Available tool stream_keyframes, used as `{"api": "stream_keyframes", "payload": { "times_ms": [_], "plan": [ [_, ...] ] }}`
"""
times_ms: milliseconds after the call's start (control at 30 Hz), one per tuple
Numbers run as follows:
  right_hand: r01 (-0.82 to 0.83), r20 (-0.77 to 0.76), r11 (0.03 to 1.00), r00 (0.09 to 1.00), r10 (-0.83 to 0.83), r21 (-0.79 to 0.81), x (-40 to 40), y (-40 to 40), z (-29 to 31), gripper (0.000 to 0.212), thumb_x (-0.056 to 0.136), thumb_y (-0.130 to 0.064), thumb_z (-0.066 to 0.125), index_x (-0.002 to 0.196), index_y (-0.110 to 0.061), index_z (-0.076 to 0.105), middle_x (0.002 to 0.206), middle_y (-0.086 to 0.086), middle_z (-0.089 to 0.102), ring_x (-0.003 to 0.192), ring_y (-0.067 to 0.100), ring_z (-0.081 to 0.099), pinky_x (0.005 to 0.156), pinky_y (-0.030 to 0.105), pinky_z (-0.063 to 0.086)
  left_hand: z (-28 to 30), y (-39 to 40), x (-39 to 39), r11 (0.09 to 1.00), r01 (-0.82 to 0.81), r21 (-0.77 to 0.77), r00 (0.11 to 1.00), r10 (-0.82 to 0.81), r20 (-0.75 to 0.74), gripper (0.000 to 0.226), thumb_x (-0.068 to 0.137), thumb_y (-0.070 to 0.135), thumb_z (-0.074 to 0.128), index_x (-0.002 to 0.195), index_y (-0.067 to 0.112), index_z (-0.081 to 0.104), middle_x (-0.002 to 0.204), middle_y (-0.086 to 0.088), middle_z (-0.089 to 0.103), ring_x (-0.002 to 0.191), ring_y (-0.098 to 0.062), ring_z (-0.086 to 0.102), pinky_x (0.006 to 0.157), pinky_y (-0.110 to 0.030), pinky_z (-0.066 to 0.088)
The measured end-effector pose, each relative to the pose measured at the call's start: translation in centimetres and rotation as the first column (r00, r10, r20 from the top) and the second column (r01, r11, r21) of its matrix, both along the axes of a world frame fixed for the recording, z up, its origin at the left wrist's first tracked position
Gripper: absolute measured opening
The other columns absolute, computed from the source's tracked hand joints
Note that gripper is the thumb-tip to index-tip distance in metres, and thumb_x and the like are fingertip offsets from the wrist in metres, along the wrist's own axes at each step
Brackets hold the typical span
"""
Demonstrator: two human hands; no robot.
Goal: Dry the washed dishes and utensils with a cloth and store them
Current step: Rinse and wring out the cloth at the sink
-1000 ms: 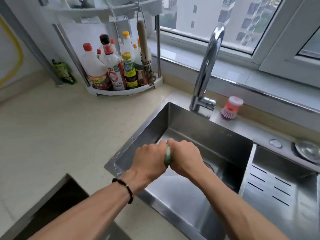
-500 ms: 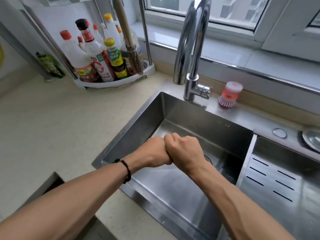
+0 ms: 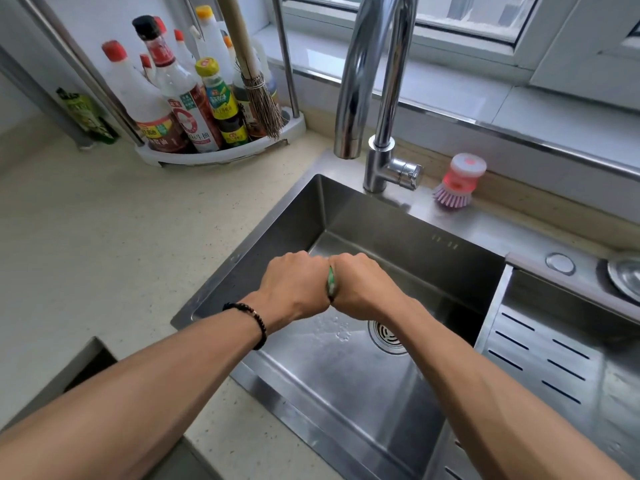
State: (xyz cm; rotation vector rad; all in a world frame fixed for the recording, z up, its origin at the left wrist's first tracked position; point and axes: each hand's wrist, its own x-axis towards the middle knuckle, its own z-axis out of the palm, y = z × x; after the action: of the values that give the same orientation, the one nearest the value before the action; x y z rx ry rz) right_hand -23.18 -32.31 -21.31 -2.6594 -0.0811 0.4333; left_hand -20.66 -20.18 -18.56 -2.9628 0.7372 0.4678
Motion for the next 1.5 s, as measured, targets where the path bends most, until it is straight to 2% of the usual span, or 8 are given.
{"api": "stream_keyframes", "payload": {
  "times_ms": [133,267,400,533,633,733,900,1500],
  "plan": [
    [0.012,0.300,1.000,0.954,-0.007,-0.016,-1.7,-0.4,-1.7,0.059,0.080,-0.003,0.060,0.134,-0.012,0.037,0.111,0.018,0.061,0.082,0.042,0.058,0.060,0.041,0.045,-0.3,-0.7,1.3,0.887,-0.447,-0.113,0.723,0.285,-0.629,0.018,0.084,0.011,0.064,0.072,0.014,0.051,0.058,-0.001,0.043,0.046,-0.015,0.037,0.045,-0.022,0.028],
    [-0.081,0.723,0.968,0.652,0.230,-0.236,-4.1,-1.0,-4.3,0.059,0.088,-0.002,0.034,0.147,-0.009,0.034,0.135,0.034,0.053,0.105,0.041,0.060,0.080,0.044,0.053,0.2,0.3,1.6,0.821,-0.568,-0.063,0.356,0.176,-0.918,0.032,0.090,0.000,0.054,0.070,0.020,0.040,0.053,0.004,0.024,0.044,-0.008,0.016,0.041,-0.019,0.012],
    [-0.060,0.835,0.963,0.485,0.258,-0.262,-3.1,-1.8,-3.5,0.029,0.091,-0.004,0.054,0.120,-0.009,0.054,0.075,0.011,0.058,0.059,0.026,0.052,0.052,0.035,0.038,0.7,0.0,-0.5,0.822,-0.566,-0.060,0.238,0.094,-0.967,0.052,0.087,-0.006,0.055,0.055,0.024,0.029,0.047,0.005,0.022,0.040,-0.007,0.016,0.043,-0.021,0.008],
    [-0.045,0.747,0.942,0.597,0.293,-0.333,-1.3,-1.9,-1.3,0.017,0.057,-0.003,0.064,0.063,-0.014,0.051,0.044,0.002,0.040,0.030,0.024,0.038,0.045,0.024,0.015,0.1,-1.1,-1.8,0.735,-0.647,-0.203,0.516,0.226,-0.827,0.034,0.082,0.001,0.061,0.061,0.018,0.041,0.052,0.001,0.030,0.042,-0.013,0.024,0.043,-0.021,0.015],
    [-0.101,0.627,0.951,0.731,0.270,-0.292,-0.1,-1.5,-0.4,0.026,0.043,-0.003,0.064,0.061,-0.012,0.048,0.037,0.004,0.042,0.024,0.026,0.037,0.045,0.020,0.016,0.5,-1.4,-1.0,0.808,-0.504,-0.305,0.773,0.264,-0.577,0.016,0.080,0.006,0.065,0.069,0.011,0.054,0.057,0.000,0.044,0.050,-0.016,0.035,0.044,-0.023,0.026],
    [-0.094,0.479,0.932,0.837,0.265,-0.351,0.9,-1.2,0.9,0.038,0.044,0.003,0.075,0.070,-0.008,0.050,0.041,0.008,0.049,0.028,0.031,0.043,0.042,0.023,0.022,0.6,-1.2,0.1,0.849,-0.420,-0.321,0.862,0.262,-0.435,0.020,0.081,0.010,0.061,0.063,0.012,0.052,0.060,-0.002,0.055,0.053,-0.021,0.047,0.048,-0.026,0.034],
    [-0.090,0.294,0.934,0.935,0.199,-0.345,1.5,-0.5,2.5,0.022,0.086,-0.008,0.057,0.106,-0.009,0.050,0.091,0.014,0.067,0.078,0.040,0.061,0.061,0.037,0.037,0.8,-0.5,1.4,0.927,-0.254,-0.275,0.956,0.198,-0.217,0.015,0.082,0.014,0.056,0.068,0.017,0.053,0.067,-0.002,0.059,0.061,-0.025,0.059,0.054,-0.029,0.041],
    [-0.091,0.025,0.981,0.995,0.097,-0.171,0.8,1.1,3.0,0.020,0.075,-0.008,0.057,0.093,-0.015,0.056,0.076,0.002,0.052,0.076,0.030,0.057,0.064,0.035,0.046,1.2,1.7,0.5,0.998,0.057,-0.019,0.995,-0.055,0.083,0.007,0.087,0.019,0.054,0.083,0.021,0.050,0.084,-0.005,0.067,0.065,-0.023,0.048,0.063,-0.031,0.037]
  ]
}}
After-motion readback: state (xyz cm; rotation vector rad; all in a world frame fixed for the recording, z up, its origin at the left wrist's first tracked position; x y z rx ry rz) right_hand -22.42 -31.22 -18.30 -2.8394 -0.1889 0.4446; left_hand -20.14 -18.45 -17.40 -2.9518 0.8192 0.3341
